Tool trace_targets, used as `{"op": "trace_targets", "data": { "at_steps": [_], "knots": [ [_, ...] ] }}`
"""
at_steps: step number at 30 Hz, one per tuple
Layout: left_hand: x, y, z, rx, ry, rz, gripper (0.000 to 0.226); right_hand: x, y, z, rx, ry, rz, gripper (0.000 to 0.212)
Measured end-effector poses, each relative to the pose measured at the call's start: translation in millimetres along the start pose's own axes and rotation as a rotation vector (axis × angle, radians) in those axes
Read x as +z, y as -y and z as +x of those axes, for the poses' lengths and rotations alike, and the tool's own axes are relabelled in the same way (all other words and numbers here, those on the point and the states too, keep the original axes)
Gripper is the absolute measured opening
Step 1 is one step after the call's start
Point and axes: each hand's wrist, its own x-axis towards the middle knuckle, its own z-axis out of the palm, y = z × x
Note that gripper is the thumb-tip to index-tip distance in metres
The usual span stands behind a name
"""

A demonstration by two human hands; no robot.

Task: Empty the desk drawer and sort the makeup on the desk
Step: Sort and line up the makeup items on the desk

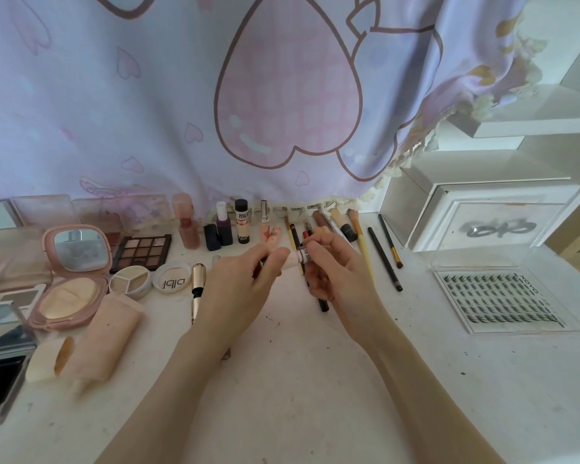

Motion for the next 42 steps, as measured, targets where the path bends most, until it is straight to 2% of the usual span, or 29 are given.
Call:
{"op": "trace_targets", "data": {
  "at_steps": [3, 5, 7, 11, 18, 23, 27, 35, 39, 42],
  "knots": [
    [-1.5, 2.9, 0.8, -0.007, -0.036, -0.062, 0.019, 1.7, -1.9, 1.5, 0.005, -0.002, -0.015, 0.011],
    [-2.5, 2.9, 1.0, -0.009, 0.006, -0.096, 0.028, 1.3, -3.3, 2.7, 0.015, -0.028, -0.004, 0.012],
    [-1.6, 1.8, 0.3, 0.010, 0.066, -0.045, 0.033, -0.4, -4.5, 3.6, 0.017, -0.042, 0.020, 0.011],
    [-0.4, 1.0, 1.5, 0.006, 0.114, 0.069, 0.026, -3.1, -4.7, 4.3, -0.002, -0.052, 0.038, 0.012],
    [1.5, 5.2, 6.0, 0.025, 0.101, 0.098, 0.055, -6.3, -7.8, 6.2, -0.125, -0.130, -0.168, 0.015],
    [0.7, 7.4, 6.4, 0.027, 0.134, 0.049, 0.030, -8.7, -10.5, 9.2, -0.111, -0.170, -0.117, 0.023],
    [2.3, 5.2, 6.4, 0.028, 0.235, -0.002, 0.027, -11.6, -10.8, 11.6, -0.092, -0.188, 0.022, 0.027],
    [-0.6, 2.5, 6.9, -0.005, 0.250, -0.092, 0.017, -11.3, -10.4, 10.8, -0.130, -0.151, 0.125, 0.036],
    [-2.5, 2.9, 7.8, -0.023, 0.197, -0.125, 0.018, -7.5, -8.9, 6.6, -0.179, -0.102, -0.159, 0.020],
    [-3.3, 0.5, 7.5, -0.023, 0.184, -0.139, 0.018, -4.2, -5.8, 4.2, -0.226, -0.037, -0.270, 0.010]
  ]
}}
